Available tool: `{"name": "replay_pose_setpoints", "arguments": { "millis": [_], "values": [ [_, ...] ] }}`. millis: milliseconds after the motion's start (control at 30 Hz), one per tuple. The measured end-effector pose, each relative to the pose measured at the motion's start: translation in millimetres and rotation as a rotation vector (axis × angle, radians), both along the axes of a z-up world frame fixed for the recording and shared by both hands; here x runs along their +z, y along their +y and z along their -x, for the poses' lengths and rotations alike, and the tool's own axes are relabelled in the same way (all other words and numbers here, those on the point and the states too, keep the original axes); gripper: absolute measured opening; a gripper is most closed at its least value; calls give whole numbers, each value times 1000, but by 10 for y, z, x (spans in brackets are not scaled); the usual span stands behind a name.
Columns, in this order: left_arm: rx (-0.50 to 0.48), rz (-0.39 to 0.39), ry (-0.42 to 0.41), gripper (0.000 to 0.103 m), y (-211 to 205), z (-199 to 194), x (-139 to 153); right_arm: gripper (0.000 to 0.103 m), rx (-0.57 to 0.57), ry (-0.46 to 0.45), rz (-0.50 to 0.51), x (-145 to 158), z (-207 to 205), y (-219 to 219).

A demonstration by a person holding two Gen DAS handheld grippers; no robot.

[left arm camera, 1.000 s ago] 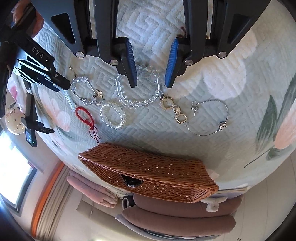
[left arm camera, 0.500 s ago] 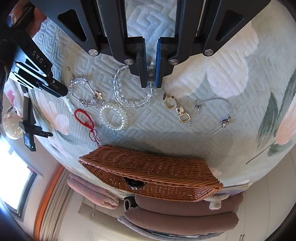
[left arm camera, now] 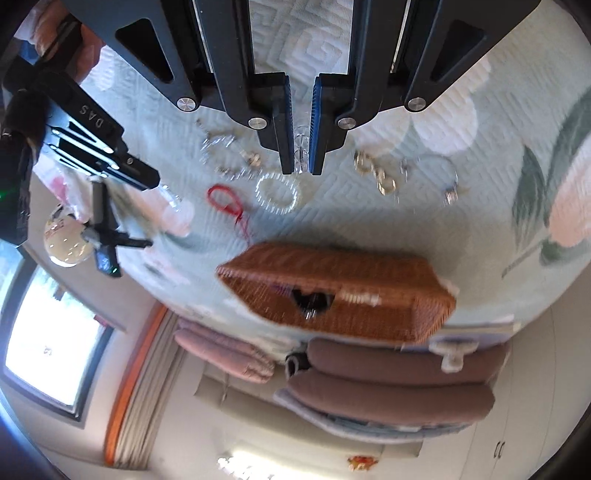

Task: Organize jewelry
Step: 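Grasp the clear crystal bead bracelet with the left tool while the right tool grasps the clear plastic hair clip, then carry the bracelet and hair clip into the wicker basket and open both tools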

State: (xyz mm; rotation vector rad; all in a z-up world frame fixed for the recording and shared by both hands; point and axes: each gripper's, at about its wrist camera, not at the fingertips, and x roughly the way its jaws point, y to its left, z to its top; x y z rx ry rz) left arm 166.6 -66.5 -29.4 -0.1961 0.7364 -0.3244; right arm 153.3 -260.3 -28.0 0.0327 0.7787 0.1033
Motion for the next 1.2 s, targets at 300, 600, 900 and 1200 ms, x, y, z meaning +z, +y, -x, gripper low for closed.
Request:
{"name": "replay_pose_setpoints", "arguments": {
  "millis": [300, 600, 900, 1200],
  "values": [
    [-32, 10, -86, 8, 182, -139, 461, 14, 21, -37, -48, 240, -157, 64],
    [-74, 79, -169, 8, 390, -687, 902, 14, 50, -93, -56, 426, -629, 245],
    [-14, 32, -228, 8, 401, -1326, 961, 14, 62, -45, -110, 292, -1427, 324],
    [36, 22, -146, 8, 450, -1830, 395, 14, 39, 49, -139, -88, -1913, 335]
  ]
}}
